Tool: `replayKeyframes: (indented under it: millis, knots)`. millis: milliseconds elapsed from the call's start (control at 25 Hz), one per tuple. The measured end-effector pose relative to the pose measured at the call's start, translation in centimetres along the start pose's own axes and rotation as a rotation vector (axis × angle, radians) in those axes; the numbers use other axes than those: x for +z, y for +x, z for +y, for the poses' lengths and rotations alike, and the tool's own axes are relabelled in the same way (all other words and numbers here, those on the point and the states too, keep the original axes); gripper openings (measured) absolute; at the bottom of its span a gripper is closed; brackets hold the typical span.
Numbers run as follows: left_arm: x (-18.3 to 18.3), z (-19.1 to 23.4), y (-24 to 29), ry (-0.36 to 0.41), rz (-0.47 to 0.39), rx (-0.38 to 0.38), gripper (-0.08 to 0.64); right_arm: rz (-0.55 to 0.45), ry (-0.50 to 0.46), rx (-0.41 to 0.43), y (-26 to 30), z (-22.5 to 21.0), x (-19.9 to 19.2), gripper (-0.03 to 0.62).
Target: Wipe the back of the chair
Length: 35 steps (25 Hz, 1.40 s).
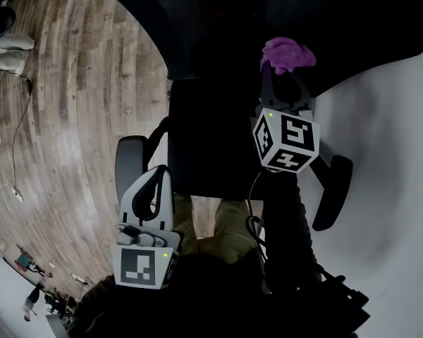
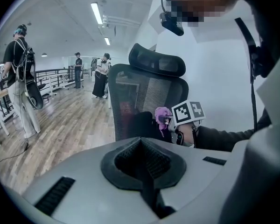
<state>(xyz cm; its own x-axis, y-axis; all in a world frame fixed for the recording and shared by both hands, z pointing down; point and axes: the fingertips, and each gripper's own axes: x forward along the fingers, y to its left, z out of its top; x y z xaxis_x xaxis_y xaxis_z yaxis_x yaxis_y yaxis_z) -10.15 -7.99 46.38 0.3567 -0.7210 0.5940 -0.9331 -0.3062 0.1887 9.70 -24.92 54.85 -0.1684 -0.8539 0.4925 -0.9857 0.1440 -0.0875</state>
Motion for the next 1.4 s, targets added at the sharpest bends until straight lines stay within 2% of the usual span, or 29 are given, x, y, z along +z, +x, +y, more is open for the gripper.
replayKeyframes:
  millis: [280, 400, 640, 800, 960, 1080, 1200, 1400]
  knots:
    - [-0.1, 2.0, -0.6, -0.048, 0.005, 0.024, 0.004, 0.003, -0.019, 0.032, 1.3, 3.0, 0.4, 0.078]
    - [0.1, 2.6, -1.0, -0.038, -0.04, 0.018, 0.003, 0.003, -0.029, 0.047, 1.4, 4.3, 0.1, 0.078]
    - [-0.7, 4.3, -1.7, -0.078, -0.006, 0.056, 0.005, 0.011, -0.051, 0.117, 2.5, 8.2, 0.0, 0.078]
    - [-0.2, 6.4, -2.5, -0.078, -0.024, 0.083, 0.003, 0.018, -0.068, 0.164, 3.6, 11.5, 0.3, 0.078]
    - [-1.2, 8.3, -3.5, -0.124, -0.016, 0.124, 0.005, 0.024, -0.085, 0.211, 4.6, 14.8, 0.0, 0.078]
    - [-1.0, 10.2, -4.2, -0.122, -0.063, 0.15, 0.003, 0.031, -0.099, 0.252, 5.3, 17.7, -0.3, 0.078]
    - [-1.8, 12.2, -4.9, -0.156, -0.034, 0.182, 0.003, 0.04, -0.114, 0.304, 6.1, 21.3, -0.5, 0.078]
    - [-0.7, 14.2, -6.2, -0.156, -0.067, 0.221, 0.003, 0.044, -0.129, 0.41, 6.8, 27.2, 0.2, 0.078]
